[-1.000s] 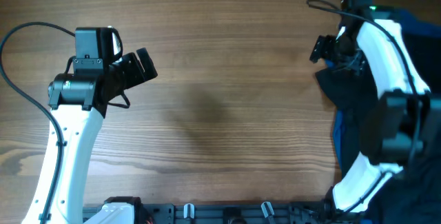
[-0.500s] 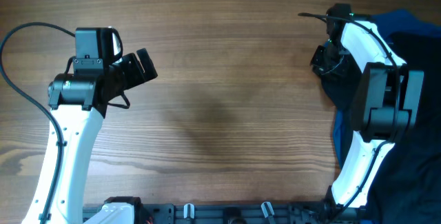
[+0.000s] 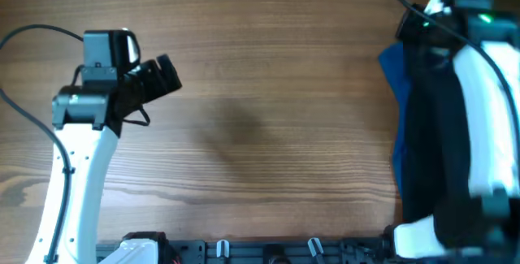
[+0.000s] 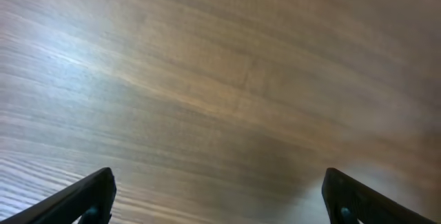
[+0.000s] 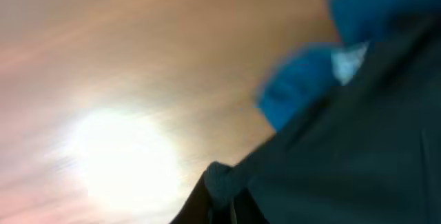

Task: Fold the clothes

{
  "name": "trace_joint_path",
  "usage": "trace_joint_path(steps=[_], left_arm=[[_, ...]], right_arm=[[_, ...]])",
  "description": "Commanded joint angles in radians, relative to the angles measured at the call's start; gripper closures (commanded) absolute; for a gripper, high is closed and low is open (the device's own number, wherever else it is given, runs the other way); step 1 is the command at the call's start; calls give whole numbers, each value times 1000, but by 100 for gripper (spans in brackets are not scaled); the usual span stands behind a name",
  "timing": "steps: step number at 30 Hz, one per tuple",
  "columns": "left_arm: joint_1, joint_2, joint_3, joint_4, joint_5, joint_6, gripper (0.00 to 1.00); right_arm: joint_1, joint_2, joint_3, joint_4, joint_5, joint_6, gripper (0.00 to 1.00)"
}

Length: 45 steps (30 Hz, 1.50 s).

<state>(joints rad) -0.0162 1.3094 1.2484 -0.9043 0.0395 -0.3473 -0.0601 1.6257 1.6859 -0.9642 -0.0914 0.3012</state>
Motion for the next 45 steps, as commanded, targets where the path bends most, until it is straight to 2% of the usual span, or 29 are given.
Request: trace_joint_path(steps=[1,4,8,9,10,11,12,16,19,22,26,30,35,37,41,43,45], left_arm=[[80,-50,100,-18,-7,-43,5],[139,-93,144,-25,-7,-43,4],[186,-166,177,-21,-8,-43,2],[192,-183,180,-19,-8,-42,2],[197,-201,180,-19,-8,-41,1],[200,-215,180,-18,-8,-31,1],[200,-226,180,-17,-8,-23,1],[191,-236,180,-21,8,-17,0],[127,-155,180,-20,130,34,3],[-12,28,180,-6,154,151,5],[-173,314,180,88,154,294,9],[-256,561,180,172,151,314,15],[-338,739,179,263,172,315,22],[-354,758,179,274,157,314,29],[-379,798,179,267,158,314,36],[-391,818,179,244,158,307,48],[-394,820,179,239,153,306,73]], right_arm=[[130,-161,23,76,-310,-56,96],[349,-188,23,95,-309,-57,96],[720,-88,23,96,-249,-21,96],[773,-65,23,96,-208,1,83],[820,-41,23,92,-135,32,53],[848,-27,23,87,-54,57,36],[856,-25,23,81,-10,73,30],[780,-90,25,81,51,123,26],[649,-189,25,68,51,171,25],[528,-272,25,45,51,174,24],[461,-320,25,-4,51,174,21],[441,-319,24,-72,57,180,20],[440,-319,24,-121,153,259,18],[440,-319,24,-122,161,259,18],[440,-319,24,-130,164,259,16],[440,-319,24,-133,172,259,16],[440,-319,24,-133,180,259,16]])
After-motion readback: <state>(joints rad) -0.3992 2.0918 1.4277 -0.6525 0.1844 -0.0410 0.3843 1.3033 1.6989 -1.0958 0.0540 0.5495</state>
